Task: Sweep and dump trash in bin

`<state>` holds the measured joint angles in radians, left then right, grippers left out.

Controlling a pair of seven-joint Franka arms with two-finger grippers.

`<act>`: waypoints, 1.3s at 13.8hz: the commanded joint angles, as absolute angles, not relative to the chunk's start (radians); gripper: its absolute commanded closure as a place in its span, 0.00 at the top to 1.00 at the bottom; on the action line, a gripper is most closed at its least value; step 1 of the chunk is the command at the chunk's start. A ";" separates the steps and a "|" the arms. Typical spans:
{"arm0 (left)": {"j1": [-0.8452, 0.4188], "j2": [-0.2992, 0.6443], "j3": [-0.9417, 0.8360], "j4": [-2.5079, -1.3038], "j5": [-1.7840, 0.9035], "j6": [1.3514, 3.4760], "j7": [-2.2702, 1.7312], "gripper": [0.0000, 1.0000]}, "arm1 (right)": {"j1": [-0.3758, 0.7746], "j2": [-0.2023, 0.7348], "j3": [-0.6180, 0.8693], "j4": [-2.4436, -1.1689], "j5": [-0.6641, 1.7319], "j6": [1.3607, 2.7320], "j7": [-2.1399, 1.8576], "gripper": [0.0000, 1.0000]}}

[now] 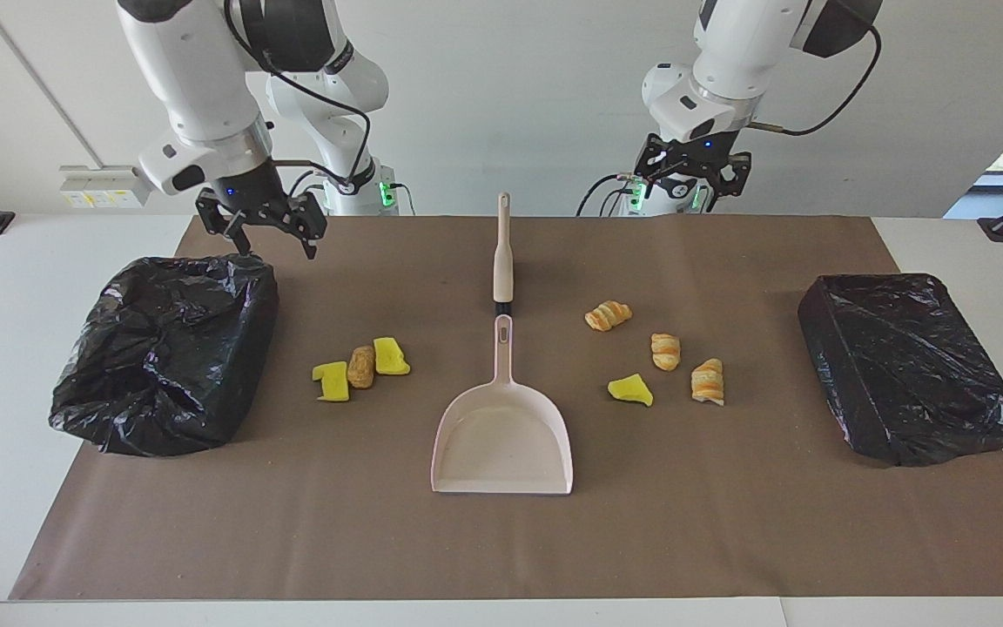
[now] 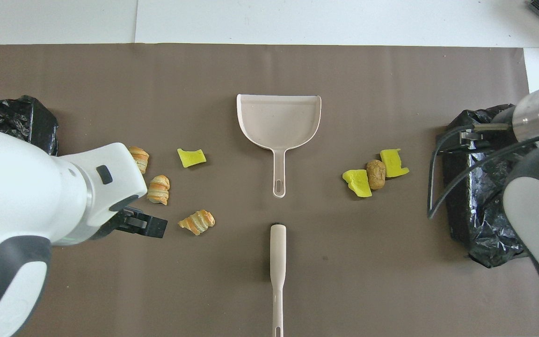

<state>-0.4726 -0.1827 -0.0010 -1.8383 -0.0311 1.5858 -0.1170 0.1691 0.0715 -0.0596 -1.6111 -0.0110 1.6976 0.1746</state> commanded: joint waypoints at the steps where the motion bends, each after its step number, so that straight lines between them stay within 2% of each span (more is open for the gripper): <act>1: -0.563 -0.271 0.018 -2.006 -0.038 1.680 -0.167 1.00 | 0.161 0.194 -0.046 -1.583 0.035 1.778 0.201 1.00; 4: -0.638 -0.296 0.017 -2.080 -0.038 1.732 -0.248 1.00 | 0.172 0.331 -0.023 -1.537 0.106 1.865 0.287 1.00; 7: -0.742 -0.304 0.017 -2.153 -0.040 1.802 -0.366 1.00 | 0.259 0.419 -0.018 -1.529 0.104 1.979 0.399 1.00; 10: -0.848 -0.310 0.017 -2.256 -0.041 1.926 -0.506 1.00 | 0.365 0.430 -0.018 -1.526 0.114 1.996 0.500 1.00; 13: -0.992 -0.230 0.017 -2.305 -0.043 2.033 -0.694 1.00 | 0.451 0.440 -0.020 -1.543 0.091 2.054 0.509 1.00; 14: -1.029 -0.227 0.017 -2.333 -0.043 2.102 -0.760 1.00 | 0.443 0.442 -0.020 -1.545 0.083 2.054 0.500 1.00; 18: -1.112 -0.134 0.015 -2.367 -0.044 2.262 -0.892 1.00 | 0.502 0.486 -0.020 -1.549 0.042 2.049 0.474 1.00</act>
<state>-1.0836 -0.1676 -0.0036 -2.3505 -0.0349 2.1947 -0.8414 0.4784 0.4571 -0.0192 -1.5495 0.0750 2.0331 0.4950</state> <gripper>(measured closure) 0.000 0.000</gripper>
